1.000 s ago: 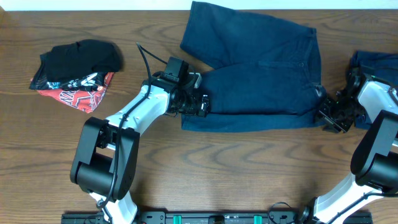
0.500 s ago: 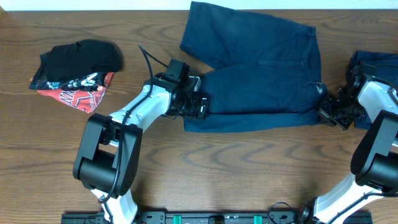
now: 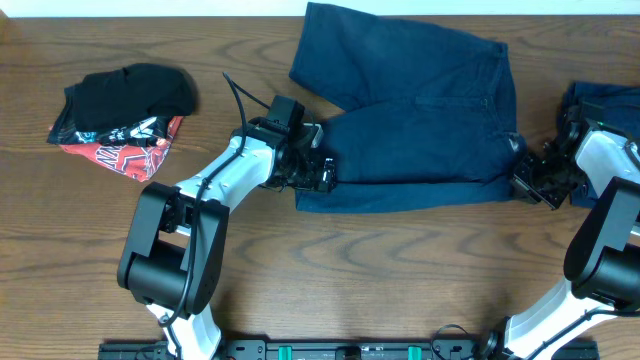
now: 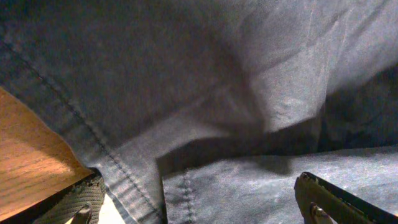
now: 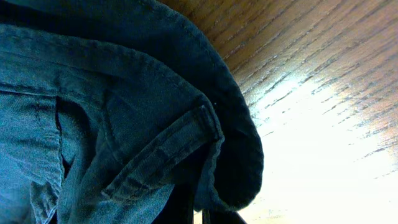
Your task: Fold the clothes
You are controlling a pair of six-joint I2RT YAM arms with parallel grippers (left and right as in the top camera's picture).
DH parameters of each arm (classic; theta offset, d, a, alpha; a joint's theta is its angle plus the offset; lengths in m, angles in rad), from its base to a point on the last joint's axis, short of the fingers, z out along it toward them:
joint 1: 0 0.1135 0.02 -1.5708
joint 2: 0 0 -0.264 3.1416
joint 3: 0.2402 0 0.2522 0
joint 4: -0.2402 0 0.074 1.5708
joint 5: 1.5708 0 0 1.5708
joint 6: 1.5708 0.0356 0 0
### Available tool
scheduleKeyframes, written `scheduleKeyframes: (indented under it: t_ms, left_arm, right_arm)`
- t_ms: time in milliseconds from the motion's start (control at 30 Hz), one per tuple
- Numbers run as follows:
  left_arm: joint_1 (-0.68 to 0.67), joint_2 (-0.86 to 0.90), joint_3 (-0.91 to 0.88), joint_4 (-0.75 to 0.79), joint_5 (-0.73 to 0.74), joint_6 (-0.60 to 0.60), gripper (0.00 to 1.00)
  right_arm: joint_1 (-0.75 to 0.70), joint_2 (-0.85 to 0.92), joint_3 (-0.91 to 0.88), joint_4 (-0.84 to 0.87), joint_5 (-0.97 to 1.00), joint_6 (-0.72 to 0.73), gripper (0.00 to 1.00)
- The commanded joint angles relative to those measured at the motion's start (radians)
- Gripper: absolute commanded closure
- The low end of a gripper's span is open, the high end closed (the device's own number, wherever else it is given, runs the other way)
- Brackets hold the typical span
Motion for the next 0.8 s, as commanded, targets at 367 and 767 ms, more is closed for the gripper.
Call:
scheduleKeyframes:
  t_ms: [367, 767]
  left_arm:
    - [-0.034, 0.010, -0.010, 0.027, -0.030, 0.016, 0.21]
    - [-0.080, 0.010, -0.041, 0.028, -0.043, 0.017, 0.37]
  right_arm:
    - [0.007, 0.002, -0.008, -0.021, -0.004, 0.006, 0.99]
    - [0.007, 0.002, -0.008, -0.032, -0.004, 0.006, 0.99]
